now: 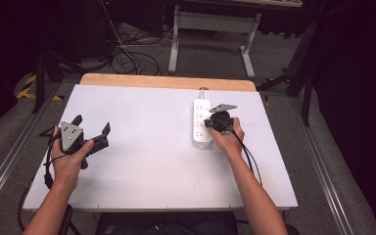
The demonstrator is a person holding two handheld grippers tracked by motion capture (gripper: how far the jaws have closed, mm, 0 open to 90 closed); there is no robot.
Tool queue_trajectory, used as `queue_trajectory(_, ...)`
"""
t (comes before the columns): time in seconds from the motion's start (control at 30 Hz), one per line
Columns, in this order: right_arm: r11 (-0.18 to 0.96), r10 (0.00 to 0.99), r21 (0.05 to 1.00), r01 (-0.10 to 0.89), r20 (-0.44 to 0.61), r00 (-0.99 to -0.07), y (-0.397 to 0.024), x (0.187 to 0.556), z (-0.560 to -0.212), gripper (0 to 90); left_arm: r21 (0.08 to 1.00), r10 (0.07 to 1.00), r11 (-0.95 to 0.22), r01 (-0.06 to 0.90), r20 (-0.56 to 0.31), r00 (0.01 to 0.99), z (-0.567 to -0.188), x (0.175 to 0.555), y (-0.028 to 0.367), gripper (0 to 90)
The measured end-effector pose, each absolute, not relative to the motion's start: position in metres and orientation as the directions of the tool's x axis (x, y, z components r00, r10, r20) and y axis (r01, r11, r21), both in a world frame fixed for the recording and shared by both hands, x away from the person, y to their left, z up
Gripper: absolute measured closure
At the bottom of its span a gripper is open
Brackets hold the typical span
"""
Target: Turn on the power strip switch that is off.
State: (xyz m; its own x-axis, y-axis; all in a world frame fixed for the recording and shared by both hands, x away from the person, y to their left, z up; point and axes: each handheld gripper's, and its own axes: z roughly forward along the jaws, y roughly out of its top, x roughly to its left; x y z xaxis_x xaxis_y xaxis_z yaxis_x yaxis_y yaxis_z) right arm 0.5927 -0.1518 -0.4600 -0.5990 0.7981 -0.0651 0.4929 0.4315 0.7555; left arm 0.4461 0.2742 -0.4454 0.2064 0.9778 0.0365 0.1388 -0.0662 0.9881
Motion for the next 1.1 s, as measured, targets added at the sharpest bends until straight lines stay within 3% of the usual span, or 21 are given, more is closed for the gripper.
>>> queue_trajectory(0.63, 0.41, 0.801, 0.761, 0.503, -0.037, -0.597, -0.154, 0.593, -0.459, 90.0, 0.987, 0.977, -0.069, 0.143, 0.038, 0.21, -0.446, 0.447, 0.273, 7.3)
queue_trajectory(1.1, 0.389, 0.8, 0.812, 0.434, -0.064, -0.597, -0.164, 0.585, -0.446, 90.0, 0.987, 0.977, -0.061, 0.146, 0.029, 0.211, -0.446, 0.449, 0.273, 7.3)
